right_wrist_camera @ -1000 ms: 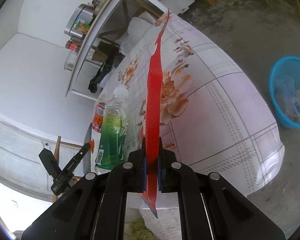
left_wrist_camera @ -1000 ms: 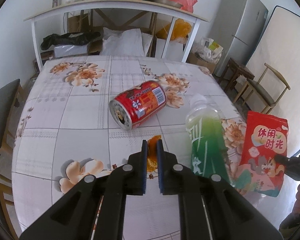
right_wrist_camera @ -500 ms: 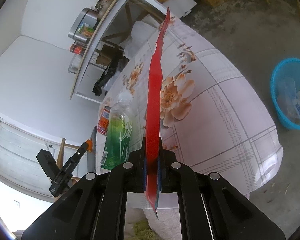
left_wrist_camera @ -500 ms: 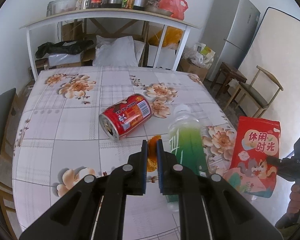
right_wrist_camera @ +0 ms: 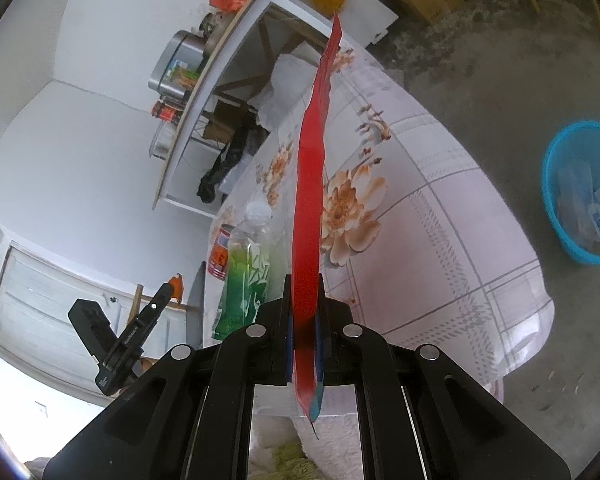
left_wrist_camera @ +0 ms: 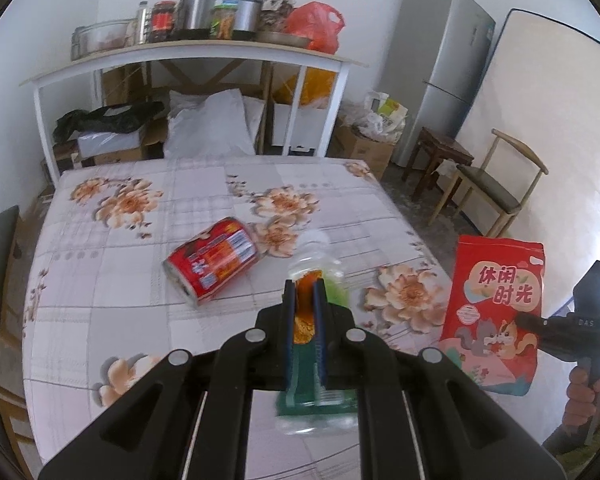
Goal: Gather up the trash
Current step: 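Carry the red snack bag over the blue wastebasket with the right tool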
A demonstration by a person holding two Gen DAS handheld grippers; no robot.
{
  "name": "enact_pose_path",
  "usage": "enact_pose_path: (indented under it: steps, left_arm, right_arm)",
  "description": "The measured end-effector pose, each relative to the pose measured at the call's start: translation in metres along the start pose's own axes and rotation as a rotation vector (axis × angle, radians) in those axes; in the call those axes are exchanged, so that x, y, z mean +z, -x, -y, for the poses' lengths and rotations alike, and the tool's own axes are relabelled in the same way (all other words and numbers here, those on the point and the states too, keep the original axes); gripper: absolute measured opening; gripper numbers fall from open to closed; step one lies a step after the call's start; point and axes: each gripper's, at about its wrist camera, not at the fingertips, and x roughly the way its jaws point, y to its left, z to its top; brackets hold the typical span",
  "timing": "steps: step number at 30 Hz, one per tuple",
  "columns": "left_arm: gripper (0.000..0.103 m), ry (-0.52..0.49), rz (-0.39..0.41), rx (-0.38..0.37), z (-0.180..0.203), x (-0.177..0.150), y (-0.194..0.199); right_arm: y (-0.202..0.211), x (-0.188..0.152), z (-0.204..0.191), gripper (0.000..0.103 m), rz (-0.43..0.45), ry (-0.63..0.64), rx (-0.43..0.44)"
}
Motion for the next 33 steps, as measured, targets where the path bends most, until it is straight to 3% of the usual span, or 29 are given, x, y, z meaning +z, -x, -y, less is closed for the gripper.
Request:
enact_pose_path:
  steps: [7, 14, 17, 22, 28, 33]
  left_arm:
    - [0.008, -0.049, -0.010, -0.086, 0.041, 0.017, -0.011]
    - [0.008, -0.135, -0.068, -0.247, 0.121, 0.034, -0.043]
    - [0.008, -0.162, -0.147, -0.345, 0.167, 0.037, -0.075]
    - [0.008, -0.241, -0.312, -0.429, 0.248, 0.024, -0.137]
    - [0.008, -0.288, -0.551, -0.434, 0.324, -0.009, -0.228]
    - [0.008, -0.325, -0.657, -0.374, 0.365, -0.034, -0.294]
  right_arm:
    - [0.036, 0.005, 0.012, 0.006, 0.081, -0.011, 0.007]
    - [0.111, 0.009, 0.048, 0.006, 0.262, -0.069, -0.087]
    - [0.142, 0.006, 0.071, 0.006, 0.334, -0.105, -0.172]
    - [0.166, -0.002, 0.116, 0.006, 0.385, -0.183, -0.308]
    - [0.148, 0.002, 0.172, 0.006, 0.345, -0.283, -0.377]
    - [0.128, 0.019, 0.212, 0.006, 0.299, -0.315, -0.453]
